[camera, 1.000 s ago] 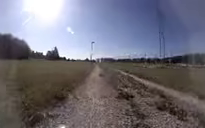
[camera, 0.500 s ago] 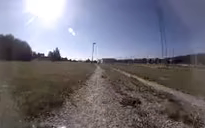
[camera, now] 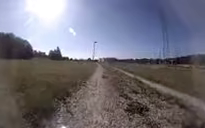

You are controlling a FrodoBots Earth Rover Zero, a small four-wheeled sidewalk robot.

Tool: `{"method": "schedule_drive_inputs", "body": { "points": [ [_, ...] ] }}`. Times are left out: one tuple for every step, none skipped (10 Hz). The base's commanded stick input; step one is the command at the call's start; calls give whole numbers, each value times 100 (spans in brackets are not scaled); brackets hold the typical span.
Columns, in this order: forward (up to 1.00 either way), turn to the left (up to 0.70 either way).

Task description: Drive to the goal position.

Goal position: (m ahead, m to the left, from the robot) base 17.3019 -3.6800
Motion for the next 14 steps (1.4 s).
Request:
{"method": "schedule_drive_inputs", "body": {
  "points": [
    [50,0],
    [50,0],
    [50,0],
    [50,0],
    [50,0],
    [50,0],
    [50,0],
    [50,0],
    [50,0],
    [50,-10],
    [50,-50],
    [50,-50],
    [50,-50],
    [50,-50]
  ]
}}
